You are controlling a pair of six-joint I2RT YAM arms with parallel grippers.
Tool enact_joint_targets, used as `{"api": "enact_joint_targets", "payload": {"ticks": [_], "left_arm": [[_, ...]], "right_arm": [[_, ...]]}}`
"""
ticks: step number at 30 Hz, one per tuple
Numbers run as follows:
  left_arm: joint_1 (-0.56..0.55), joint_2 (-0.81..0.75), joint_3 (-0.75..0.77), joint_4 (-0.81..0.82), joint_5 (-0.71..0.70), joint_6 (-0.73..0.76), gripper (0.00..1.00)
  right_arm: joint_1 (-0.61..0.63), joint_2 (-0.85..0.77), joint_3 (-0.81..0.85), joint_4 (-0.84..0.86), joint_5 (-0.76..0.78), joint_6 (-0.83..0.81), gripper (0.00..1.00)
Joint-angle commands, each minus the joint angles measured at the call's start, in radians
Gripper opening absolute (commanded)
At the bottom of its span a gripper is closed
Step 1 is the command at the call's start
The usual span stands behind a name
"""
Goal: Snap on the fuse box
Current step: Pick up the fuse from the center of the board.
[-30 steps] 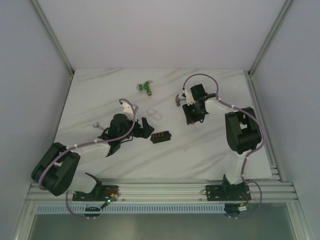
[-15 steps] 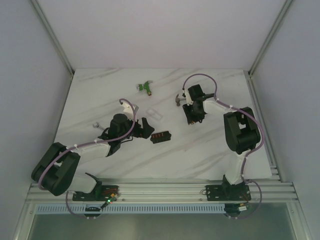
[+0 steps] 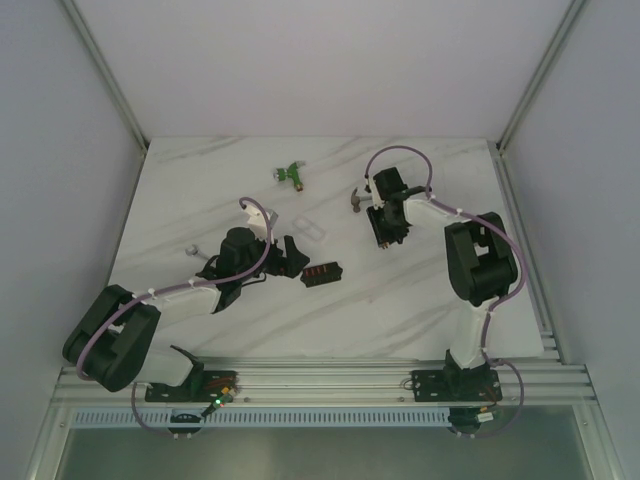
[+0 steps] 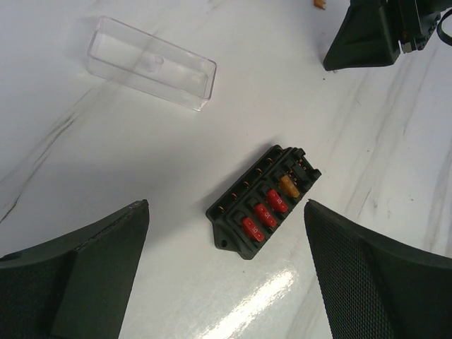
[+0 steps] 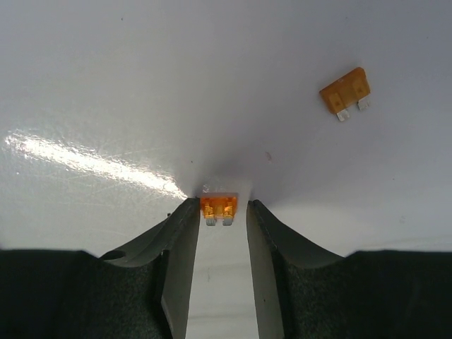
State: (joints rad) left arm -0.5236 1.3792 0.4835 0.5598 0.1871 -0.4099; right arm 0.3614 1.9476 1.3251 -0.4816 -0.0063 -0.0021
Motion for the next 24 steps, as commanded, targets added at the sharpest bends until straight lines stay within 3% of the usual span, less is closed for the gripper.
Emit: {"api": "enact_joint_targets", "payload": {"ticks": [1, 24], "left_arm": [[0.005, 0.001, 0.023, 0.014, 0.021, 0.004, 0.99], [0.005, -0.002, 0.015, 0.016, 0.036, 0.005, 0.99]], "right_arm": [[0.014, 0.049, 0.024, -0.026, 0.038, 0.018, 0.39], [0.034, 0.056, 0.023, -0.081, 0.041, 0.005, 0.37]]}}
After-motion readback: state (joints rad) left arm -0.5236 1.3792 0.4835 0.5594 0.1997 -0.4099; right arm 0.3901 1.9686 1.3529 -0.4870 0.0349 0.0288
